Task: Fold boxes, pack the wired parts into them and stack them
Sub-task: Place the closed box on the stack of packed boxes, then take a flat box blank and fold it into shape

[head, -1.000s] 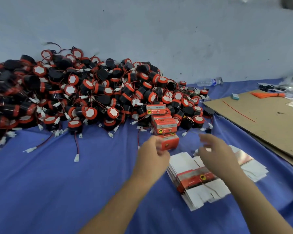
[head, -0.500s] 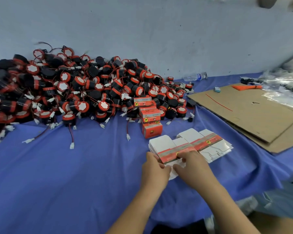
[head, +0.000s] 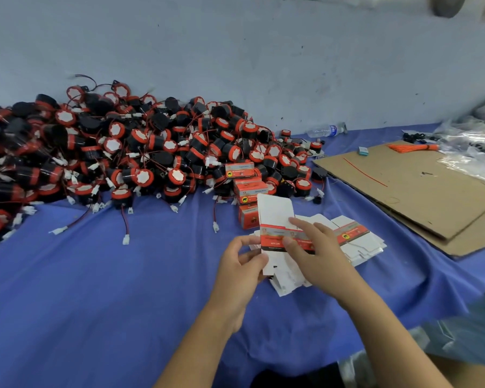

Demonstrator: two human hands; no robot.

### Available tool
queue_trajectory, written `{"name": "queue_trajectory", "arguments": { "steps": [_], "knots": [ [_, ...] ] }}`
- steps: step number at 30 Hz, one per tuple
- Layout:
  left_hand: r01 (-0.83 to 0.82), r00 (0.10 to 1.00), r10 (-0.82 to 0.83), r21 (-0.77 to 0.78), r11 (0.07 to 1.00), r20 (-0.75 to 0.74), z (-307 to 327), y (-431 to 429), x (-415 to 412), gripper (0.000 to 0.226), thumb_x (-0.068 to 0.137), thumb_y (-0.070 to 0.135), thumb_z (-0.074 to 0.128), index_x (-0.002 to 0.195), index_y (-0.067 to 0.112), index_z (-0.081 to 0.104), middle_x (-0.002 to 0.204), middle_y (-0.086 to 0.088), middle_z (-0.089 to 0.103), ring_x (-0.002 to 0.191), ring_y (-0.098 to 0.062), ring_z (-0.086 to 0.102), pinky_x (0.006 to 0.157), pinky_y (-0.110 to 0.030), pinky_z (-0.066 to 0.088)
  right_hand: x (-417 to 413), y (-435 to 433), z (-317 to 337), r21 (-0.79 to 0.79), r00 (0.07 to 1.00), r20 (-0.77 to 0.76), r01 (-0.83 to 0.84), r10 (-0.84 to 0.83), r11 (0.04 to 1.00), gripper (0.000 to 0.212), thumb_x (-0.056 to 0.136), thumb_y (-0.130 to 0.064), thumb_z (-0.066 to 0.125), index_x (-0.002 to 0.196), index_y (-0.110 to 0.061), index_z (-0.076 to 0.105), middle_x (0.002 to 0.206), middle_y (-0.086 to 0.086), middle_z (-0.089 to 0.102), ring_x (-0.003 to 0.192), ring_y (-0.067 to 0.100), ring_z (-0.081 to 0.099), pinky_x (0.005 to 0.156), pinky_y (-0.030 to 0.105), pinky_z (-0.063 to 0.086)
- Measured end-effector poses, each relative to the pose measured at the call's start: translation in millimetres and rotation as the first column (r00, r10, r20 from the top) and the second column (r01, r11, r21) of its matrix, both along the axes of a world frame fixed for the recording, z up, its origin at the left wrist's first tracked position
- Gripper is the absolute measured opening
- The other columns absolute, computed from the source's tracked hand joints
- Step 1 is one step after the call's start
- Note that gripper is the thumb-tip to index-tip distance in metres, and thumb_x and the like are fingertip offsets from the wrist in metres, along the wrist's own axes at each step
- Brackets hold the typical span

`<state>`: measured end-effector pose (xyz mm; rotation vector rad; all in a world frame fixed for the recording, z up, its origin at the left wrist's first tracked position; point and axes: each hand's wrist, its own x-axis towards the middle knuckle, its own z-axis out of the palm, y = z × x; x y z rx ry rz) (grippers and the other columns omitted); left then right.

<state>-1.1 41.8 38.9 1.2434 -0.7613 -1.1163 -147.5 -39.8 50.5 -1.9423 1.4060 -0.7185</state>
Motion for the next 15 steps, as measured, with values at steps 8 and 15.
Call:
{"name": "queue_trajectory", "arguments": {
  "steps": [8, 15],
  "knots": [
    [-0.150, 0.883, 0.248, -0.263, 0.953, 0.397, 2.9, 63.0, 27.1, 0.048, 0.096, 0.005, 0.063, 0.129, 0.041, 0.063, 0.104, 0.015, 0.074, 0.091, -0.007, 0.070, 0.082, -0.019, 0.055, 57.0, 60.0, 21.7, 0.197, 0.915, 0.402, -0.046, -0.037, 0.979, 0.046, 0.070, -0.051, 0.086, 0.101, -0.032, 0.057, 0.116, 0.007, 0.063, 0.098, 0.022, 0.068, 0.073, 0.035, 0.057],
    [-0.147, 0.782, 0.260, -0.238, 0.960, 0.566, -2.0, 137.5, 78.6, 0.064, 0.081, 0.034, 0.080, 0.138, 0.047, 0.053, 0.131, 0.018, 0.060, 0.127, -0.007, 0.054, 0.101, -0.025, 0.045, 110.9, 118.9, 27.3, 0.282, 0.714, 0.700, -0.308, 0.024, 0.909, 0.035, 0.081, -0.002, 0.077, 0.106, -0.004, 0.053, 0.102, 0.014, 0.073, 0.093, 0.027, 0.074, 0.083, 0.046, 0.059]
  ]
}}
